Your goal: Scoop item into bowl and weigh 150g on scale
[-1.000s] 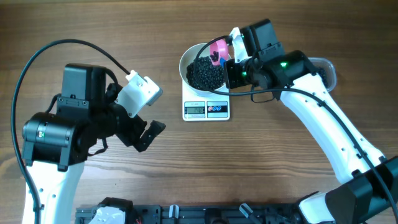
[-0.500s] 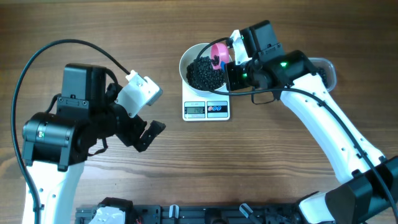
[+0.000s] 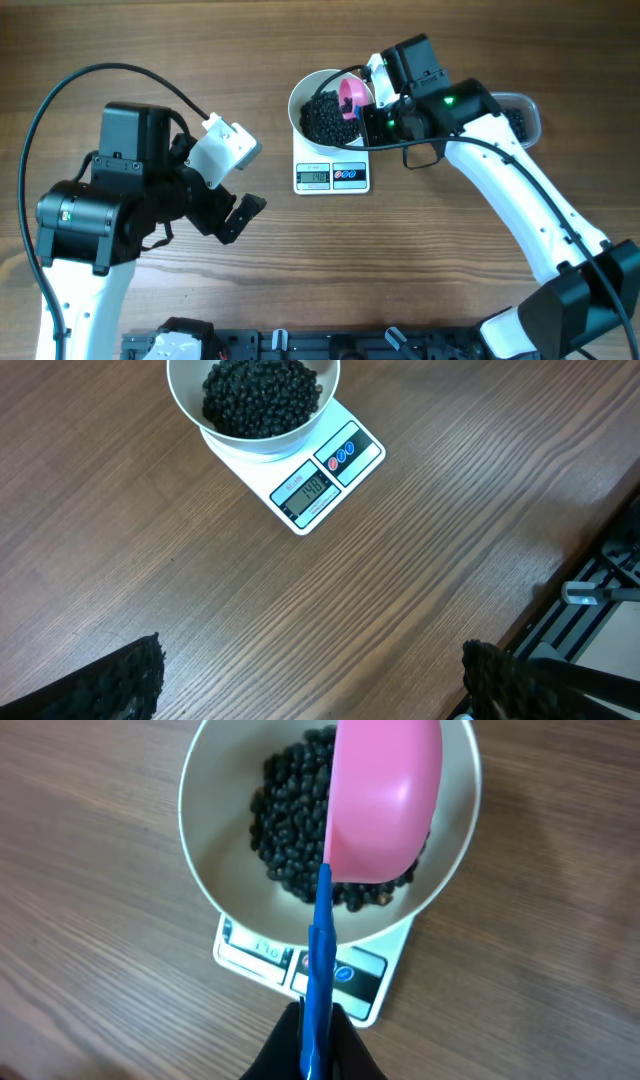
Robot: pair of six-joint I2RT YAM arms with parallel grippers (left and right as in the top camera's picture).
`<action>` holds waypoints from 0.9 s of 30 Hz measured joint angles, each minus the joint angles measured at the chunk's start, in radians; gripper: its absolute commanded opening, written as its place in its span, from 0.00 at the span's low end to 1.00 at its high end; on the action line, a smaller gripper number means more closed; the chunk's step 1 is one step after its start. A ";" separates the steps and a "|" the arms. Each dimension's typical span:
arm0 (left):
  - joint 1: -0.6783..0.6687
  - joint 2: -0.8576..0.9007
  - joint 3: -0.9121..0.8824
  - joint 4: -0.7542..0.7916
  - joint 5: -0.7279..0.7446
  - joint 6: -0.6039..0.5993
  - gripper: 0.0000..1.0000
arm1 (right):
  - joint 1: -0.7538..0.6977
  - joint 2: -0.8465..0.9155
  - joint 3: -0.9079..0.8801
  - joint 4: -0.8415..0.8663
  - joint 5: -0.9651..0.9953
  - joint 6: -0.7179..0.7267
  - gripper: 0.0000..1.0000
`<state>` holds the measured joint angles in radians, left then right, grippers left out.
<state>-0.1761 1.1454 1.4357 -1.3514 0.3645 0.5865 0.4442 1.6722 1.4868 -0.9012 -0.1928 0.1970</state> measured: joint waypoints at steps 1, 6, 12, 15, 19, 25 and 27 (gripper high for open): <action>0.000 0.000 0.000 0.000 0.000 0.000 1.00 | 0.000 0.000 0.000 0.021 0.002 0.002 0.04; 0.000 0.000 0.000 0.000 0.000 0.000 1.00 | 0.000 0.000 0.002 0.102 0.003 0.020 0.05; 0.000 0.000 0.000 0.000 0.000 0.000 1.00 | 0.000 0.000 0.002 0.079 0.002 0.027 0.04; 0.000 0.000 0.000 0.000 0.000 0.000 1.00 | 0.000 0.000 0.002 0.079 0.002 0.027 0.04; 0.000 0.000 0.000 0.000 0.000 0.000 1.00 | 0.000 0.000 0.002 0.079 0.002 0.027 0.04; 0.000 0.000 0.000 0.000 0.000 0.000 1.00 | 0.000 0.000 0.002 0.079 0.002 0.027 0.04; 0.000 0.000 0.000 0.000 0.000 0.000 1.00 | 0.000 0.000 0.002 0.079 0.002 0.027 0.04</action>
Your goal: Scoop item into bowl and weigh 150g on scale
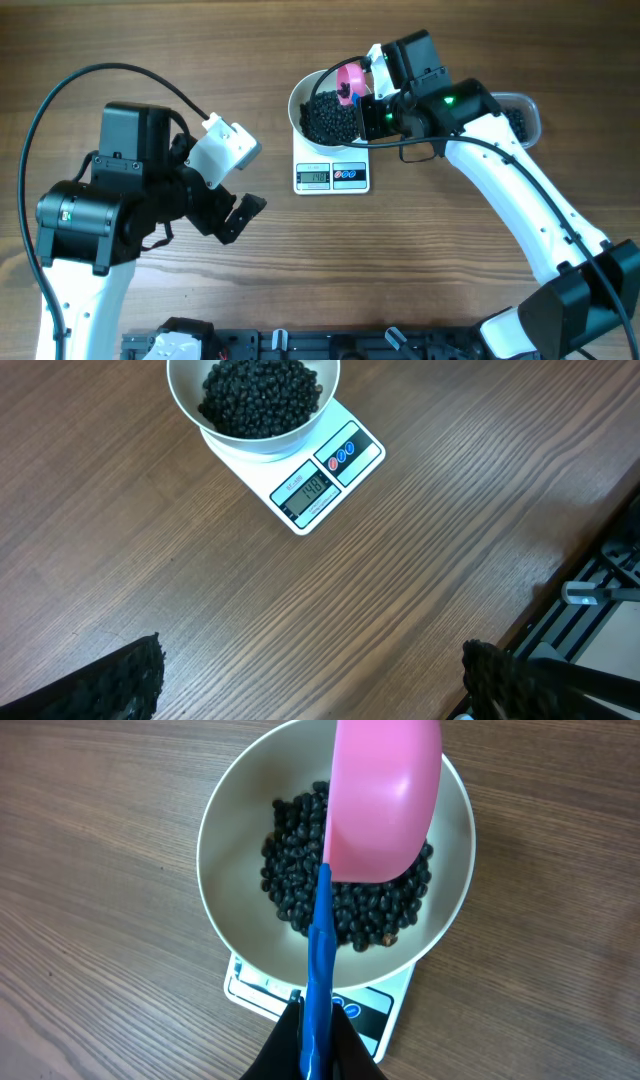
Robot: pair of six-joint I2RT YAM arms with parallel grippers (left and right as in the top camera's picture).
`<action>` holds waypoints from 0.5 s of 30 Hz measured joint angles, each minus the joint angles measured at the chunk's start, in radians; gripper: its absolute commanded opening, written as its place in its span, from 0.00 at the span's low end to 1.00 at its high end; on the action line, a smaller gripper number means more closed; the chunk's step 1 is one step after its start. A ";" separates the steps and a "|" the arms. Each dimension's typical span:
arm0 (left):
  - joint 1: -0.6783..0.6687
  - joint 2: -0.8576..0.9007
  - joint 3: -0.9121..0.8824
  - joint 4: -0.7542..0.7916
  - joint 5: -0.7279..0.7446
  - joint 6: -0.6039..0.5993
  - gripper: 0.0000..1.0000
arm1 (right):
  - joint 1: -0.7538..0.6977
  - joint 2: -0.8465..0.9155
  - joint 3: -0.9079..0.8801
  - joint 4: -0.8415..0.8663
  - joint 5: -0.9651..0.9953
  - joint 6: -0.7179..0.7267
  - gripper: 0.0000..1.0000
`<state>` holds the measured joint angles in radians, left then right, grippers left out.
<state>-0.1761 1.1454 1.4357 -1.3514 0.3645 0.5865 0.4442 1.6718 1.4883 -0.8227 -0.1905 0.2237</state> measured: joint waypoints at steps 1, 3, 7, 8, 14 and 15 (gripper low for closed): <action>0.000 0.000 0.000 0.000 0.000 0.000 1.00 | 0.000 0.000 0.000 0.000 0.000 0.000 0.04; 0.000 0.000 0.000 0.000 0.000 0.000 1.00 | 0.000 0.000 0.000 0.000 0.000 0.000 0.04; 0.000 0.000 0.000 0.000 0.000 0.000 1.00 | 0.000 0.000 0.000 0.000 0.000 0.000 0.04; 0.000 0.000 0.000 0.000 0.000 0.000 1.00 | 0.000 0.000 0.000 0.000 0.000 0.002 0.04; 0.000 0.000 0.000 0.000 0.000 0.000 1.00 | 0.000 0.000 0.000 -0.031 0.015 0.003 0.04; 0.000 0.000 0.000 0.000 0.000 0.000 1.00 | 0.000 0.000 0.000 -0.038 0.027 0.001 0.04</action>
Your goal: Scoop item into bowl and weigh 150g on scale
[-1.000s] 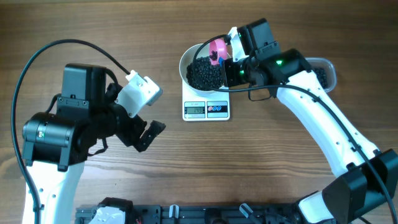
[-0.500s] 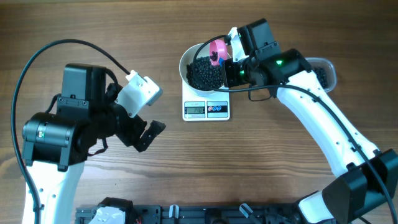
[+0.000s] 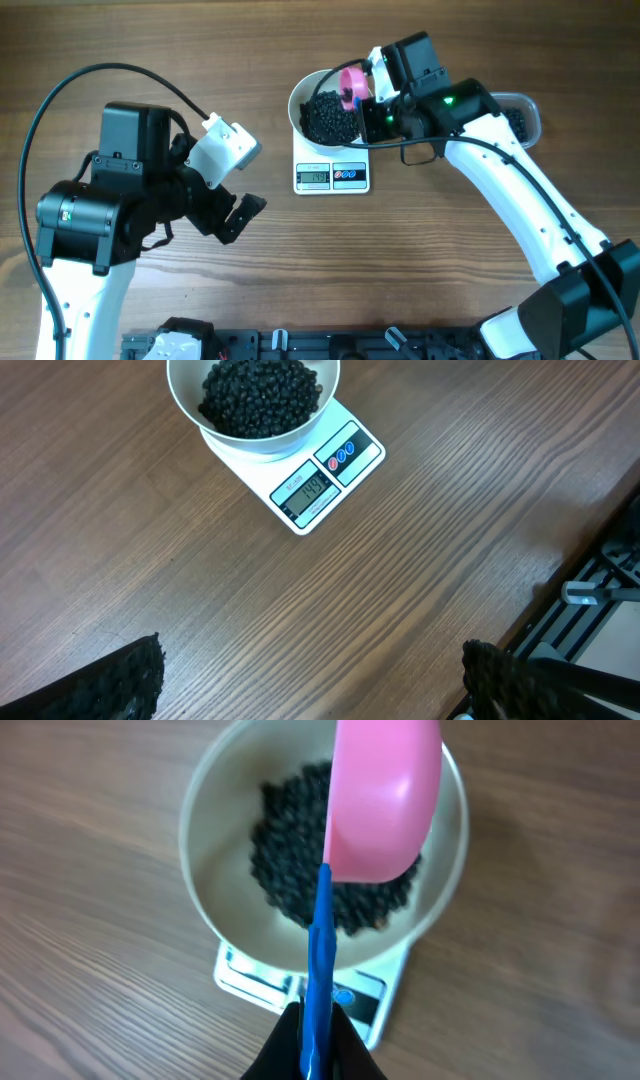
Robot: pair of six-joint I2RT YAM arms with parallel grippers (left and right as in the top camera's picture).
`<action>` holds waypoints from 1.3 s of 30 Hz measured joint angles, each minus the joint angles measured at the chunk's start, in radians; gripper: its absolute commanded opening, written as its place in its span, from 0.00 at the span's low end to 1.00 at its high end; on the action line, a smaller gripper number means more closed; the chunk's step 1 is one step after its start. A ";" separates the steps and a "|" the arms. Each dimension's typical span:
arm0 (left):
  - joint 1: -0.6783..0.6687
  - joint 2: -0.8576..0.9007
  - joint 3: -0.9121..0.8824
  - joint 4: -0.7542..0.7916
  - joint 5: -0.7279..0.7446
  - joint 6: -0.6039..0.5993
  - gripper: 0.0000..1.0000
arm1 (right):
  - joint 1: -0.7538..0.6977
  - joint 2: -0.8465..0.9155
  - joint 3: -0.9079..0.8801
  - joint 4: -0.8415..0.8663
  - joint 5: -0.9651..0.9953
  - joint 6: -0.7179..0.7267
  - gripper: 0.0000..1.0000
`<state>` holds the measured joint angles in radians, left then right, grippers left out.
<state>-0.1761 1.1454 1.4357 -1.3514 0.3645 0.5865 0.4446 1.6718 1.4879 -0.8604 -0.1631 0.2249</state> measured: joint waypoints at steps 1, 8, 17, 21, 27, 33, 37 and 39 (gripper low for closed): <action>0.000 0.000 0.000 0.000 0.000 0.000 1.00 | 0.000 0.000 0.000 0.005 0.007 -0.002 0.04; 0.000 0.000 0.000 0.000 0.000 0.000 1.00 | 0.000 0.000 0.000 0.060 0.001 -0.002 0.04; 0.000 0.000 0.000 0.000 0.000 0.000 1.00 | 0.000 0.000 0.000 0.060 -0.001 -0.002 0.04; 0.000 0.000 0.000 0.000 0.000 0.000 0.99 | 0.000 0.000 0.000 0.060 -0.001 -0.002 0.04; 0.000 0.000 0.000 0.000 0.000 0.000 1.00 | 0.000 0.000 0.000 0.060 -0.002 -0.002 0.04; 0.000 0.000 0.000 0.000 0.000 0.000 1.00 | 0.000 0.000 0.000 0.060 -0.002 -0.002 0.04; 0.000 0.000 0.000 0.000 0.000 0.000 1.00 | 0.000 0.000 0.000 0.060 -0.002 -0.002 0.04; 0.000 0.000 0.000 0.000 0.000 0.000 1.00 | 0.000 0.000 0.000 0.061 -0.002 -0.002 0.04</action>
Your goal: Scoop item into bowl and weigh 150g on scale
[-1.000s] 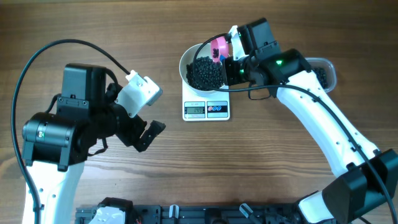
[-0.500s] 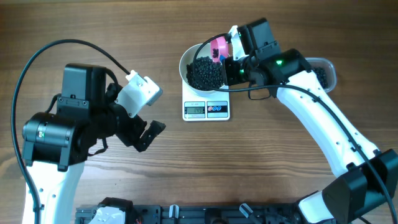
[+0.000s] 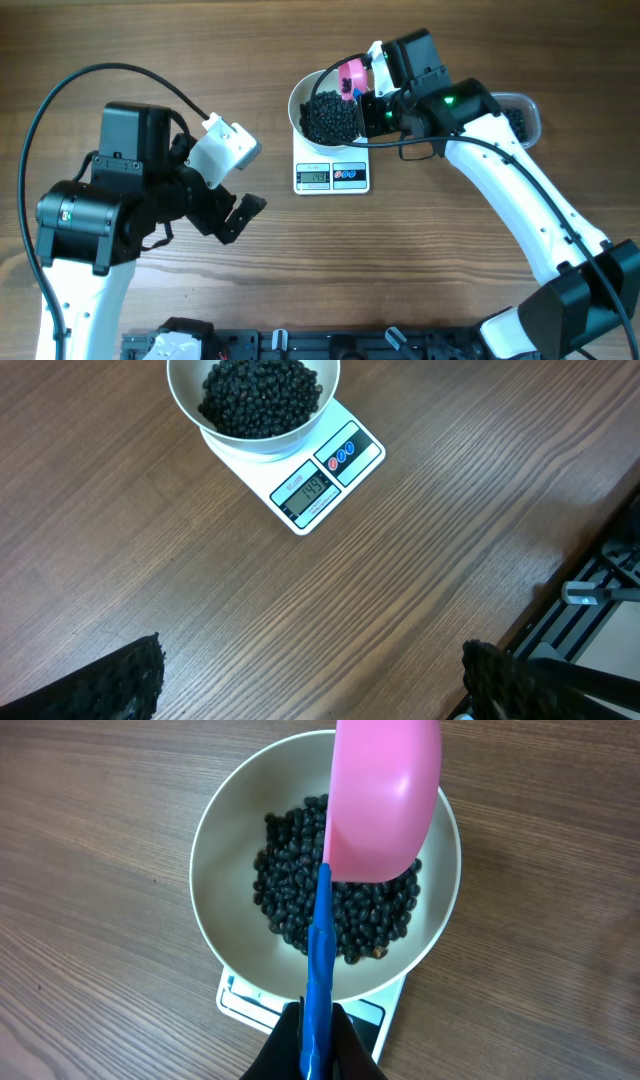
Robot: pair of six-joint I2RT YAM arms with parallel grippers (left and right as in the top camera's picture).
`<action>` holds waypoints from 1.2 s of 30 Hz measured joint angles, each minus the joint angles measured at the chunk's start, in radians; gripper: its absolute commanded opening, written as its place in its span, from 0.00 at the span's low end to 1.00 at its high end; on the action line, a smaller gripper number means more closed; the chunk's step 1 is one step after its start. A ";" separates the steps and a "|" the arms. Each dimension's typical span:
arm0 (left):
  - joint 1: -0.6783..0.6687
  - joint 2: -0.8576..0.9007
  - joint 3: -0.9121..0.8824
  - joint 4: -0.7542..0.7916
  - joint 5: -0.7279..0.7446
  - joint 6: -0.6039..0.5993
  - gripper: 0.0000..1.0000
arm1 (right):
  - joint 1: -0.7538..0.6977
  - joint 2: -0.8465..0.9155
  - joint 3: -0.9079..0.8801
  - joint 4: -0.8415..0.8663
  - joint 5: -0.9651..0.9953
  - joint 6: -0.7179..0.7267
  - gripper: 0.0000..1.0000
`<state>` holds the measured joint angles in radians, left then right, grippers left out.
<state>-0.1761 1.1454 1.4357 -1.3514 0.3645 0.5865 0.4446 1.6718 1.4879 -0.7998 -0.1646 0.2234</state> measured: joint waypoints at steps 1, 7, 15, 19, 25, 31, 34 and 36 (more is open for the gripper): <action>0.000 0.000 0.000 0.000 0.000 0.000 1.00 | 0.000 0.000 0.000 0.000 0.000 0.000 0.04; 0.000 0.000 0.000 0.000 0.000 0.000 1.00 | 0.000 0.000 0.000 -0.015 0.011 0.001 0.04; 0.000 0.000 0.000 0.000 0.000 0.000 1.00 | 0.000 0.000 0.000 -0.045 -0.011 -0.011 0.04; 0.000 0.000 0.000 0.000 0.000 0.000 1.00 | 0.000 0.000 0.000 -0.004 -0.028 -0.016 0.04; 0.000 0.000 0.000 0.000 0.000 0.000 1.00 | 0.000 0.000 0.000 -0.005 -0.031 -0.020 0.04; 0.000 0.000 0.000 0.000 0.000 0.000 1.00 | 0.000 0.000 0.000 0.002 -0.050 -0.023 0.04; 0.000 0.000 0.000 0.000 0.000 0.000 1.00 | 0.000 0.000 0.000 -0.005 -0.053 -0.026 0.04; 0.000 0.000 0.000 0.000 0.000 0.000 1.00 | 0.000 0.000 0.000 -0.004 -0.063 -0.027 0.04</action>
<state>-0.1761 1.1454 1.4357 -1.3514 0.3645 0.5865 0.4442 1.6718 1.4879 -0.8036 -0.2279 0.1967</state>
